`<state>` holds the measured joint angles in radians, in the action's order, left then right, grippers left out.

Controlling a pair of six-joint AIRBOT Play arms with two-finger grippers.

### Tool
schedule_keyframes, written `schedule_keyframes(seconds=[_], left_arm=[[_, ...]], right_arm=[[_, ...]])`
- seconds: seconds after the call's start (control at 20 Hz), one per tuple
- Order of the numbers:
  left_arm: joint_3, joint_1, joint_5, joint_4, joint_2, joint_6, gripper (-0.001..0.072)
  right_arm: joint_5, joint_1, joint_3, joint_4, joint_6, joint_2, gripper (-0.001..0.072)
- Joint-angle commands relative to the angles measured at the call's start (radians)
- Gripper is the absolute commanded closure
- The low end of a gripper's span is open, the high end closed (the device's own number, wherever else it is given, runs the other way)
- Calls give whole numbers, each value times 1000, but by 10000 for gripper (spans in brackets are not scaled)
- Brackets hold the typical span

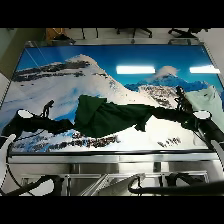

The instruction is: Fold the shirts.

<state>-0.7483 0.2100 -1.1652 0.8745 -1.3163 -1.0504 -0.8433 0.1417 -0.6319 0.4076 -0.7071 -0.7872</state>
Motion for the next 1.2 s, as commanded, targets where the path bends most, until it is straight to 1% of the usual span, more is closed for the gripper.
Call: schedule_keyframes(seconds=[0.0, 0.05, 0.1, 0.15, 0.2, 0.35, 0.6, 0.65, 0.7, 0.9, 0.95, 1.0, 1.05, 1.15], left_arm=[[24, 0, 36, -118, -87, 138, 25], [5, 1, 30, -99, -120, 138, 26], [-18, 1, 23, -90, -151, 138, 94], [-49, 0, 11, -84, -183, 138, 253], [-80, 0, -1, -84, -212, 139, 300], [-148, 0, -27, -82, -275, 139, 300], [-158, 1, -24, -83, -322, 138, 303], [-158, 1, -33, -84, -314, 139, 452], [-158, 1, -42, -83, -298, 153, 622], [-158, 1, -54, -80, -235, 194, 622], [-158, 1, -53, -82, -229, 194, 633], [-158, 0, -56, -84, -228, 195, 692], [-158, 0, -68, -94, -229, 194, 692], [-158, 0, -115, -166, -209, 196, 694]], right_arm=[[-2, 0, 0, 0, 1, 0, 693], [-2, 0, 0, 0, 1, 0, 693], [-2, 0, 0, 0, 1, 0, 693], [-2, 0, 0, 0, 1, 0, 693], [-2, 0, 0, 0, 1, 0, 694], [-2, 0, 0, 0, 0, 0, 693], [-1, 0, 0, 0, 0, 0, 693], [-1, 0, 0, -1, 0, 0, 693], [-2, 0, 0, 0, 0, 0, 693], [-2, 0, 0, 0, 0, 0, 694], [-2, 0, 0, 0, 0, 0, 693], [-2, 0, 0, -1, 0, 0, 693], [-2, 0, 0, -5, 0, 0, 693], [-2, 0, -1, -35, 1, 11, 694]])
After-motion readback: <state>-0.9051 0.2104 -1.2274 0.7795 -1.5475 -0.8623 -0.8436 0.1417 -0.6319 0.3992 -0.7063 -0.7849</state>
